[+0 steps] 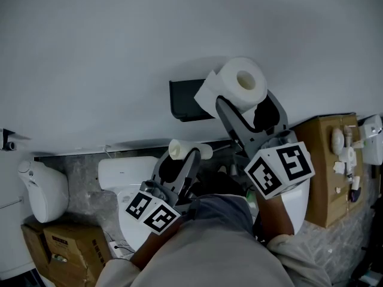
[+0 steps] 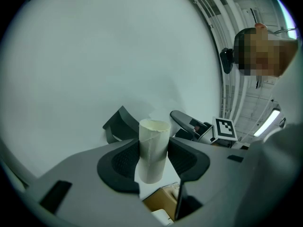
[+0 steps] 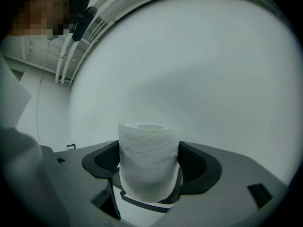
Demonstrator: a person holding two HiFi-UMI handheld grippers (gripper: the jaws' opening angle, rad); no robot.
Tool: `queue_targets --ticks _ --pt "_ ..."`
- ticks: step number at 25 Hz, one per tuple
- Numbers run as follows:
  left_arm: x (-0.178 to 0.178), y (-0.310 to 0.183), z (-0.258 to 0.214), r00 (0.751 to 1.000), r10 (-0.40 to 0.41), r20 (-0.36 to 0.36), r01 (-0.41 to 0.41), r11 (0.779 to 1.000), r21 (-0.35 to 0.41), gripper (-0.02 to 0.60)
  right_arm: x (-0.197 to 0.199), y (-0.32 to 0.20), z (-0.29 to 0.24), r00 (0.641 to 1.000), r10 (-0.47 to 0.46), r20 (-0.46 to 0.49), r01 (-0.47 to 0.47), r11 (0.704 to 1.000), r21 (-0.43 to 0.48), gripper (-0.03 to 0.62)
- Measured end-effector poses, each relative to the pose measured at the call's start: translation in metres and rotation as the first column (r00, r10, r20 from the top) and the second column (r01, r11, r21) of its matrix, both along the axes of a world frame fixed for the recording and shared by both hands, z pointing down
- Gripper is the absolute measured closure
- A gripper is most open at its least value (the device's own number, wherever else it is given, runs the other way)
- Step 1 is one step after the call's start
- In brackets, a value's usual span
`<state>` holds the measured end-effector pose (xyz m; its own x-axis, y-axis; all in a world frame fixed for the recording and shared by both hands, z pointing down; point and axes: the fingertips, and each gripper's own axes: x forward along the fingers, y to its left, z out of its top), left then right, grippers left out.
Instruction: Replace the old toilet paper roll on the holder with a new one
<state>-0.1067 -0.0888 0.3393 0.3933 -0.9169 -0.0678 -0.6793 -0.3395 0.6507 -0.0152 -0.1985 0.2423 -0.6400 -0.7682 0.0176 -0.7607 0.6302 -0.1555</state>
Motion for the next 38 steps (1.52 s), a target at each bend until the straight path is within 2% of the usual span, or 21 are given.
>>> queue_targets --ticks 6,13,18,22,27,30,33,38 --pt "0.016 -0.004 0.006 0.999 0.045 0.015 -0.044 0.999 -0.014 0.402 0.027 -0.001 -0.002 0.993 0.023 0.115 -0.017 0.998 -0.053 0.207" --pt "0.029 -0.006 0.008 0.997 0.081 0.016 -0.081 0.996 -0.025 0.402 0.051 0.0 -0.006 0.962 0.032 0.27 -0.003 0.994 -0.107 0.207" --pt "0.033 -0.009 0.009 0.995 0.099 0.013 -0.099 0.995 -0.033 0.402 0.072 -0.004 -0.004 0.918 0.059 0.392 0.006 0.987 -0.162 0.207" --pt "0.041 -0.009 0.01 0.993 0.115 0.016 -0.114 0.993 -0.039 0.402 0.095 -0.011 0.004 0.855 0.088 0.512 0.025 0.977 -0.21 0.209" --pt "0.048 -0.009 0.011 0.991 0.134 0.014 -0.133 0.99 -0.05 0.402 0.126 -0.019 0.025 0.81 0.179 0.559 -0.02 0.96 -0.279 0.207" --pt "0.052 -0.008 0.012 0.99 0.141 0.014 -0.14 0.989 -0.055 0.402 0.141 -0.022 0.048 0.769 0.246 0.59 -0.032 0.936 -0.349 0.208" --pt "0.055 -0.007 0.013 0.989 0.145 0.014 -0.144 0.988 -0.058 0.402 0.154 -0.025 0.077 0.734 0.328 0.594 -0.053 0.9 -0.433 0.209" --pt "0.058 -0.006 0.014 0.989 0.146 0.013 -0.144 0.988 -0.062 0.402 0.169 -0.024 0.126 0.694 0.488 0.529 -0.122 0.804 -0.582 0.209"
